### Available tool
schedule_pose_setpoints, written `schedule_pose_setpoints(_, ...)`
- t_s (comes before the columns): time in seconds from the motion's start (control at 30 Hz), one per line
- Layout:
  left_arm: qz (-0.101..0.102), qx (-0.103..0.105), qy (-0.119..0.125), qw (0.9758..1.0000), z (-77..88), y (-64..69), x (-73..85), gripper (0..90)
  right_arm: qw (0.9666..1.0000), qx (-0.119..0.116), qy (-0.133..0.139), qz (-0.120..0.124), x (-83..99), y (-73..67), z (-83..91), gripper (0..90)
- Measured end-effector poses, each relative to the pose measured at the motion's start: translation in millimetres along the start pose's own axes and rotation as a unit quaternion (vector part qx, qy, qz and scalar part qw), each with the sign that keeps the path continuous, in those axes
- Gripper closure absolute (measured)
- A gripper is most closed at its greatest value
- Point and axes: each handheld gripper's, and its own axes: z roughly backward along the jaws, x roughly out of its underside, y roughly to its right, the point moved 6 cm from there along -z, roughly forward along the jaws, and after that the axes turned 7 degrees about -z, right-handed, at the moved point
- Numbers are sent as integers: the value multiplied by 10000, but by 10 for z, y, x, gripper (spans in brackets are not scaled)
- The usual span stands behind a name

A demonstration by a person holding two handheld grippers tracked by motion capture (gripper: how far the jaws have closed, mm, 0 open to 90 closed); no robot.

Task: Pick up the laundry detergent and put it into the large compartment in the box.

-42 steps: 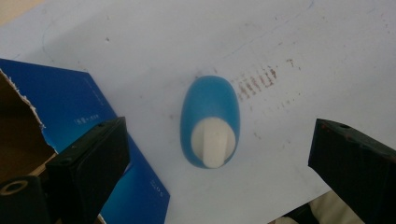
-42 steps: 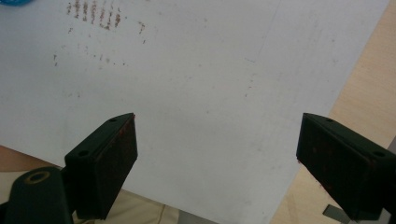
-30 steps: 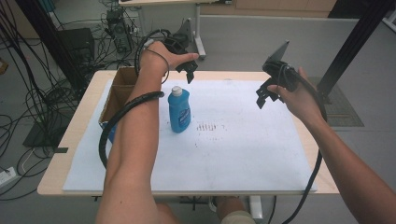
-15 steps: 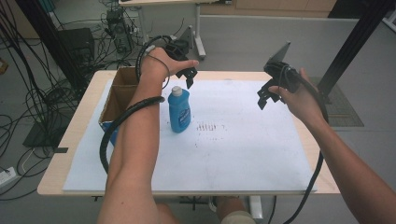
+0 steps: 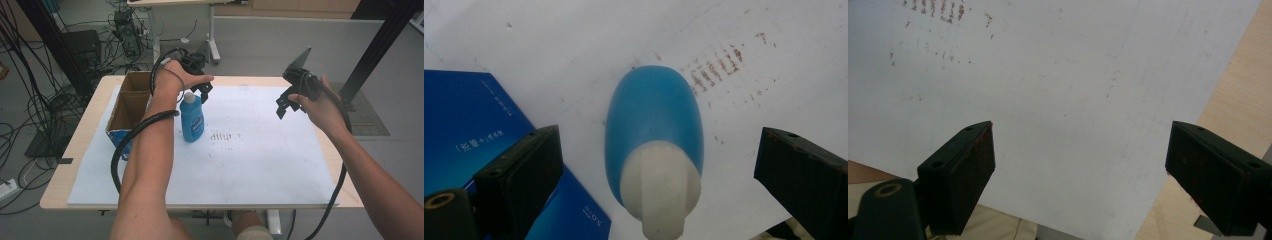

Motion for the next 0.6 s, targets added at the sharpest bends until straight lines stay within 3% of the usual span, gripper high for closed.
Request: schedule_pose_setpoints(0.6, -89, 54, -167, 9998, -348, 26, 13, 59, 10000, -34, -62, 10, -14, 8, -73, 122)
